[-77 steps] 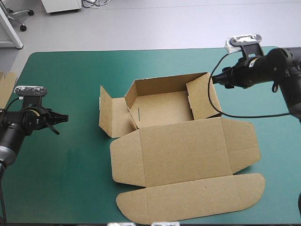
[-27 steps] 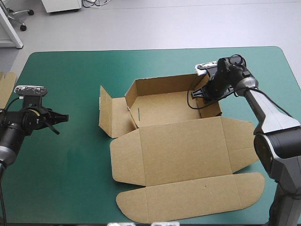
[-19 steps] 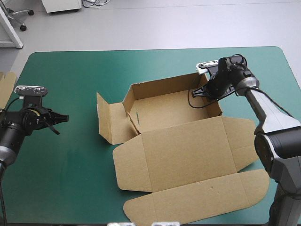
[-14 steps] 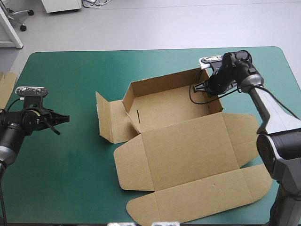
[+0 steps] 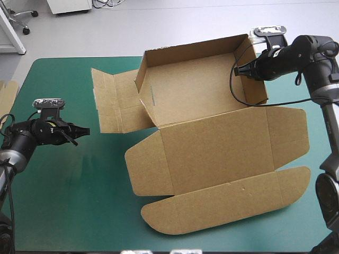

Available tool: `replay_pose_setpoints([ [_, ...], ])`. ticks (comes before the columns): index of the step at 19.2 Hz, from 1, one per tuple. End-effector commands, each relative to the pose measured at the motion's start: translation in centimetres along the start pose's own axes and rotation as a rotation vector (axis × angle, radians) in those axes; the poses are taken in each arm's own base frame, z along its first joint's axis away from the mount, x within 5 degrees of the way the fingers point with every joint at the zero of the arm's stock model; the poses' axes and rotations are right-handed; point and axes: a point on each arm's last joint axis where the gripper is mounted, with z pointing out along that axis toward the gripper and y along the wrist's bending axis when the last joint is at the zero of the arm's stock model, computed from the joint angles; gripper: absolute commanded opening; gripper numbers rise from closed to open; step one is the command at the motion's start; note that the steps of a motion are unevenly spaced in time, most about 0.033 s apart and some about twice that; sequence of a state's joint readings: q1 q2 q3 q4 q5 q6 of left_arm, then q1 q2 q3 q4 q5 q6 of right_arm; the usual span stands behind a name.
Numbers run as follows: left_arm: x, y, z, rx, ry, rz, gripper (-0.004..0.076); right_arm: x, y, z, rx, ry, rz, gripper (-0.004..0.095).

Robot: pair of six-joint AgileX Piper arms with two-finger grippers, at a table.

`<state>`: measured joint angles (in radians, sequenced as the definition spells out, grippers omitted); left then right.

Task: Fold the box

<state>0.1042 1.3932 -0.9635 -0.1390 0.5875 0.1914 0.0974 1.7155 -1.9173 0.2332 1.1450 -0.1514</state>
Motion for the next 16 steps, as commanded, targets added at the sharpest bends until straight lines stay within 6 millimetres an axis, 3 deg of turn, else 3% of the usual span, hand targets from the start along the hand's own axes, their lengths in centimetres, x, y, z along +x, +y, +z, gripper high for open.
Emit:
replay_pose_setpoints([
  [1,-1.6,-0.6,0.1,0.067,-0.110,-0.044,0.0183,-1.0,0.7,-5.5,-0.058,-0.171,0.008,-0.0034],
  [9,-2.8,-3.7,3.4,0.497,-0.182,-0.210,0.0183,-0.6,1.1,-6.2,-0.103,-0.148,0.012,-0.0034],
  [16,-3.1,-6.6,1.8,0.939,-0.190,-0.241,0.0183,-0.7,0.9,-6.2,-0.086,-0.162,0.003,-0.0034],
])
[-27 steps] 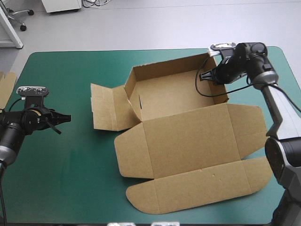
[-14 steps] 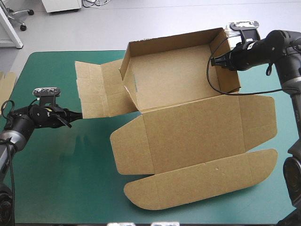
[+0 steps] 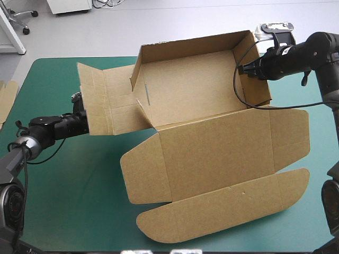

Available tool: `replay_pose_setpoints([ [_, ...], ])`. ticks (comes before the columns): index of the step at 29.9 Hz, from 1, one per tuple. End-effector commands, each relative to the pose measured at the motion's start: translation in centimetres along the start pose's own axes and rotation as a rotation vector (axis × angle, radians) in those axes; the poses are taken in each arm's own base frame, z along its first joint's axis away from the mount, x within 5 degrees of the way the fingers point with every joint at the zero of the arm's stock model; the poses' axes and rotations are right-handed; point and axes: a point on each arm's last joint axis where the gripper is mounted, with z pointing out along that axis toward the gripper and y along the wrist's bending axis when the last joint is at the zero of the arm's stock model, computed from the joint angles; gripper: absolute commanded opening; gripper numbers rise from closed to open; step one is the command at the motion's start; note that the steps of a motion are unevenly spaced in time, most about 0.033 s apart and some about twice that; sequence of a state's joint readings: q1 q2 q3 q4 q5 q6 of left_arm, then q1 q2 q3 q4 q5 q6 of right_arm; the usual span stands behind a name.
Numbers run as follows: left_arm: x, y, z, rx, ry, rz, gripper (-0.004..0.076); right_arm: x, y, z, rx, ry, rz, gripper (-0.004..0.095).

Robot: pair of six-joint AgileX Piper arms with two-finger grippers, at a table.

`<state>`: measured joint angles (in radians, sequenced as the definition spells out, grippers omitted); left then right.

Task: Fold the box

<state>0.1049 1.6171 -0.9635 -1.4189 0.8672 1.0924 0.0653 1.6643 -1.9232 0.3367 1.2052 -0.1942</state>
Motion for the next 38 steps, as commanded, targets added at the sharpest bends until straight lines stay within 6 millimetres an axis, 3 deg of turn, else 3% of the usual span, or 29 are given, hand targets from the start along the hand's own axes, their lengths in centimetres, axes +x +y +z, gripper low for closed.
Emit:
replay_pose_setpoints([
  [1,-1.4,-2.9,-1.0,0.184,-0.078,-0.008,0.0183,-1.0,0.8,-3.3,0.000,-0.144,-0.011,-0.0034],
  [14,-2.0,-5.9,-2.2,0.531,-0.113,-0.053,0.0181,-1.1,0.5,-3.3,0.029,-0.152,-0.013,-0.0033],
  [28,-3.8,-8.8,-4.2,0.557,-0.149,0.045,0.0181,-1.2,0.2,-3.4,0.063,-0.167,-0.004,-0.0034],
  [38,-4.3,-9.7,-4.9,0.572,-0.150,0.025,0.0181,-1.3,0.2,-3.4,0.062,-0.178,0.002,-0.0034],
])
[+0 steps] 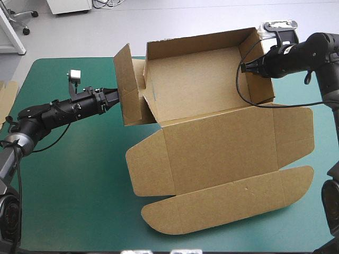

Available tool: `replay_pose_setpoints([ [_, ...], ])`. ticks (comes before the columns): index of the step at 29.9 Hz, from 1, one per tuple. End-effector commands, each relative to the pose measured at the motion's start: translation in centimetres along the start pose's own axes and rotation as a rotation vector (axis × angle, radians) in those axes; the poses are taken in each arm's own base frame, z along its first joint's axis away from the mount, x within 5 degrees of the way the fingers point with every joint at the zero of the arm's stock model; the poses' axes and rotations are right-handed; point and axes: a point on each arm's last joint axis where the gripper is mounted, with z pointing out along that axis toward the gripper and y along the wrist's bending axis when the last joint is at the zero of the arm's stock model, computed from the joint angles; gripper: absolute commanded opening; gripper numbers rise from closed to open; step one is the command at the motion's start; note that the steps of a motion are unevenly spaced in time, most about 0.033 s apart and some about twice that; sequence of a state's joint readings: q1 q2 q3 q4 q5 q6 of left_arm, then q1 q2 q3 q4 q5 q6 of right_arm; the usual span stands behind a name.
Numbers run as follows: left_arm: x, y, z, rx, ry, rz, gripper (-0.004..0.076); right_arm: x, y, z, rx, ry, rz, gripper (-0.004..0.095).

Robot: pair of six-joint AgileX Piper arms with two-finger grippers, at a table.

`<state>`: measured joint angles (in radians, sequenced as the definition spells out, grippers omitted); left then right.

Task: Fold the box

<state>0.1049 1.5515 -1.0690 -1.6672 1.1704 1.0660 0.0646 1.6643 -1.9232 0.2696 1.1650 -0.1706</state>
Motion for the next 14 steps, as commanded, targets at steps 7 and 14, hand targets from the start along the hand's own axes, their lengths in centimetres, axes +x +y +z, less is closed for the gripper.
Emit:
replay_pose_setpoints([
  [7,-1.1,-6.3,0.7,0.230,0.020,0.060,0.0306,-1.2,0.6,-3.2,-0.006,-0.148,0.009,-0.0034],
  [14,-1.7,-7.9,1.5,0.257,0.033,0.098,0.0344,-1.2,0.5,-3.1,-0.006,-0.146,0.010,-0.0034],
])
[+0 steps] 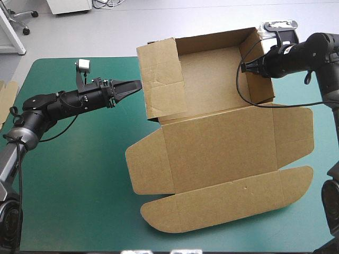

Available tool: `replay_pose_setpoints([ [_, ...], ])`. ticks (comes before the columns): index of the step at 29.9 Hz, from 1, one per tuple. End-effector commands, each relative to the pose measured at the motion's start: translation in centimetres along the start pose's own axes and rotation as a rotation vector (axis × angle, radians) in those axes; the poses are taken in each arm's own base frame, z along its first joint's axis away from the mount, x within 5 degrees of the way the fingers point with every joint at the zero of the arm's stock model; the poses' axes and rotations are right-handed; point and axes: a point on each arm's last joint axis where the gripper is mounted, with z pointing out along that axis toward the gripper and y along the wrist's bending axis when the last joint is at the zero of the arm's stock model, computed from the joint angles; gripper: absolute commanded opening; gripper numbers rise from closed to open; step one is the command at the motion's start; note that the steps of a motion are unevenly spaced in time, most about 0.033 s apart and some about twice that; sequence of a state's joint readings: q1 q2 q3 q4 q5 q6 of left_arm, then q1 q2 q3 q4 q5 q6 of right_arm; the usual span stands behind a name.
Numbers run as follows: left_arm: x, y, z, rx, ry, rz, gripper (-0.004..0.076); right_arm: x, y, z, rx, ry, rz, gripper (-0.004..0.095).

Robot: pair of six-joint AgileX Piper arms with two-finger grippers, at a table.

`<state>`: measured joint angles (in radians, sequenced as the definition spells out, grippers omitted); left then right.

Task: Fold the box

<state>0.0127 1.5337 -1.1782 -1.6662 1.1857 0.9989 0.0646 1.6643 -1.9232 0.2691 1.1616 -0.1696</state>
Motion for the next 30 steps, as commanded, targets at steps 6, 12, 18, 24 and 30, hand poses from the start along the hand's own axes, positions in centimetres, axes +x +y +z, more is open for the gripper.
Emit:
replay_pose_setpoints([
  [6,-1.1,-4.3,-0.2,0.155,0.002,0.050,0.0344,-1.2,0.5,-3.1,-0.007,-0.143,0.009,-0.0034],
  [12,-0.8,-4.3,0.2,0.142,0.030,0.053,0.0344,-1.2,0.5,-3.1,-0.007,-0.143,0.009,-0.0034],
  [18,-0.4,-5.1,1.0,0.148,0.082,0.066,0.0344,-1.2,0.5,-3.1,-0.007,-0.143,0.009,-0.0034],
  [24,-0.8,-6.7,2.1,0.121,0.142,0.127,0.0345,-1.2,0.6,-3.1,-0.013,-0.144,0.016,-0.0034],
  [30,-2.1,-8.0,2.1,0.019,0.177,0.197,0.0346,-1.2,0.6,-3.1,-0.014,-0.142,0.021,-0.0034],
])
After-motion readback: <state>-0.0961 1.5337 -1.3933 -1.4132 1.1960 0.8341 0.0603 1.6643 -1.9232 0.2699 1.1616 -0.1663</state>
